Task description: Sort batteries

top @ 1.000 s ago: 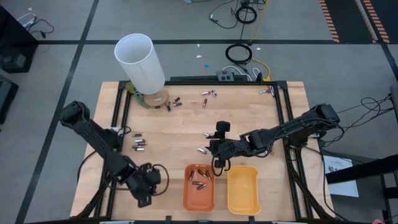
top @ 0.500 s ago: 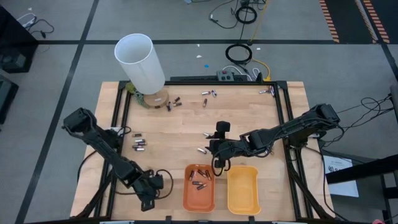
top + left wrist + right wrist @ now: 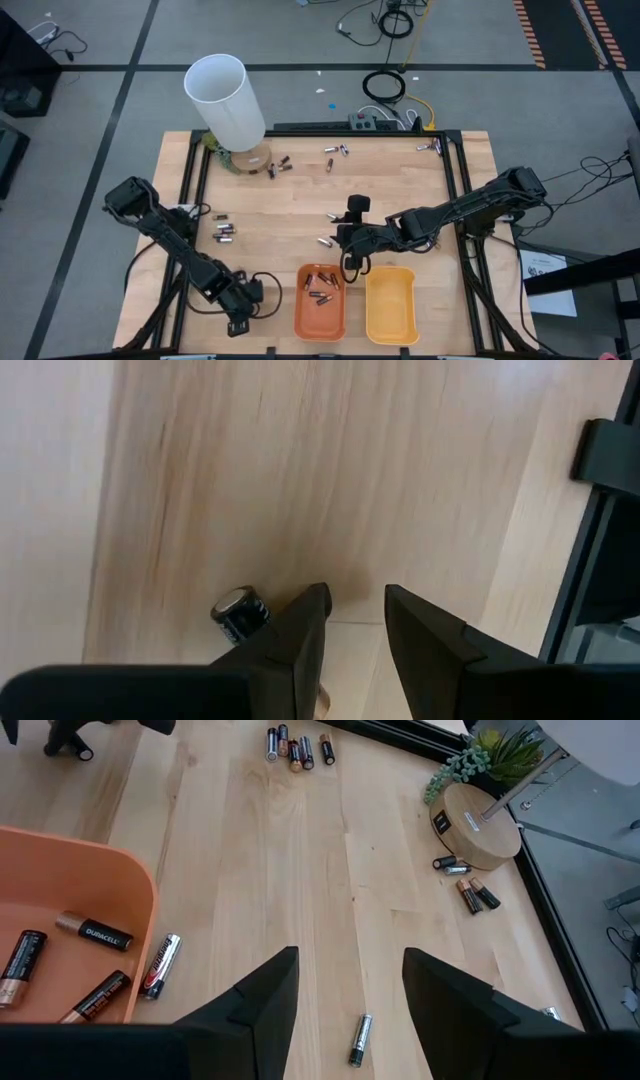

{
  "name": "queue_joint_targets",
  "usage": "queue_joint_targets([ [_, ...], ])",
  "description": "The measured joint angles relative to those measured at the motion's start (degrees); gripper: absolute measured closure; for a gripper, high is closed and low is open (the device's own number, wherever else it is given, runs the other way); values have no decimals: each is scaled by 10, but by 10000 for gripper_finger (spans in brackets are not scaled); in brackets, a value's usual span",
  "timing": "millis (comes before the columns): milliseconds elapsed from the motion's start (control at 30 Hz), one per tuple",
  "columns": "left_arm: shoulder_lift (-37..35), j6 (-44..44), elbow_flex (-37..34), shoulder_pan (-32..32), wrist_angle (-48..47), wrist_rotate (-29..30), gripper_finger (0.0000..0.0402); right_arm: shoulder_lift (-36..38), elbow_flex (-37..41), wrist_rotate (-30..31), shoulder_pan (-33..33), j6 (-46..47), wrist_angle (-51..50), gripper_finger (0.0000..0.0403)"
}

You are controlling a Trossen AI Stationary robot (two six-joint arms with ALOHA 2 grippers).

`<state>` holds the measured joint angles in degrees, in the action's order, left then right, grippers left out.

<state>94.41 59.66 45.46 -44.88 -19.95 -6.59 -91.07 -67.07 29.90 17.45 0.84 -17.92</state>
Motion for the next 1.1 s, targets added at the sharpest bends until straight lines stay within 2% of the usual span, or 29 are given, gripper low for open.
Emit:
queue_joint_targets([
  [133,1,0,4,0,-10,-2,281,0,0,0,0,0,0,232],
  [333,-3,-5,39,6,-142,-9,281,0,0,0,0,0,0,232],
  [500,-45,-30,61,16,-200,35,281,0,0,0,0,0,0,232],
  [567,-69,-32,63,22,-240,79,281,0,0,0,0,0,0,232],
  [733,-137,9,65,48,-341,255,281,0,0,-2,0,2,-1,232],
  [833,-157,53,65,86,-420,319,281,0,0,-2,0,2,-1,232],
  [933,-158,60,64,145,-471,320,281,0,0,-2,0,2,-1,232],
  [1000,-158,52,58,193,-476,299,281,0,0,-2,0,2,-2,232],
  [1100,-157,-22,39,267,-464,249,281,0,0,-2,0,2,-2,232],
])
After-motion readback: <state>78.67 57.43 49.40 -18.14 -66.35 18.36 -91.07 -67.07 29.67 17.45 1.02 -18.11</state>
